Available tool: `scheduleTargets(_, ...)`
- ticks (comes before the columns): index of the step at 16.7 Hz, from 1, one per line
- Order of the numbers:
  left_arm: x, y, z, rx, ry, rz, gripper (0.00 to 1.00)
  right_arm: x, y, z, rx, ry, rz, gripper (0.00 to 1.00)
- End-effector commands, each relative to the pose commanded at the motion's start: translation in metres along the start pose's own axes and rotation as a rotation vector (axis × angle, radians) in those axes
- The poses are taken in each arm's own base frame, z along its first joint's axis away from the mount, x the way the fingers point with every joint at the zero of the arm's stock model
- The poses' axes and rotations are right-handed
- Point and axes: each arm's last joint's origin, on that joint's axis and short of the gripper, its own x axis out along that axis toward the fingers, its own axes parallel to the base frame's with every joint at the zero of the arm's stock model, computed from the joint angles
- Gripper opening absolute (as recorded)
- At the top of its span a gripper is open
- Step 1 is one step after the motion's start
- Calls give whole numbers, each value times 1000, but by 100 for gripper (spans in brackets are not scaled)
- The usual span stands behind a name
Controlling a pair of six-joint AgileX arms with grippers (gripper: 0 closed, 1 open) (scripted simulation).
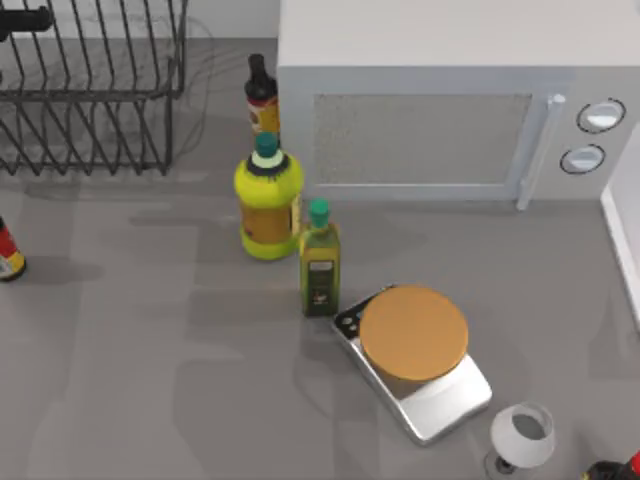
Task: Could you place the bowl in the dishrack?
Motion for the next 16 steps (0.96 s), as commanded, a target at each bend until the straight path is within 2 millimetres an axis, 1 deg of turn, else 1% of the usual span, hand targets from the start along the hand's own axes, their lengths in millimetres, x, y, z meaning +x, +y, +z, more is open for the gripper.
scheduleTargets(10, 0, 0, 0, 0, 0, 0, 98, 0, 0, 0, 0, 0, 0, 100)
scheduleTargets(11, 0, 0, 0, 0, 0, 0, 100, 0, 0, 0, 0, 0, 0, 100)
scheduleTargets(16, 0, 0, 0, 0, 0, 0, 100, 0, 0, 0, 0, 0, 0, 100)
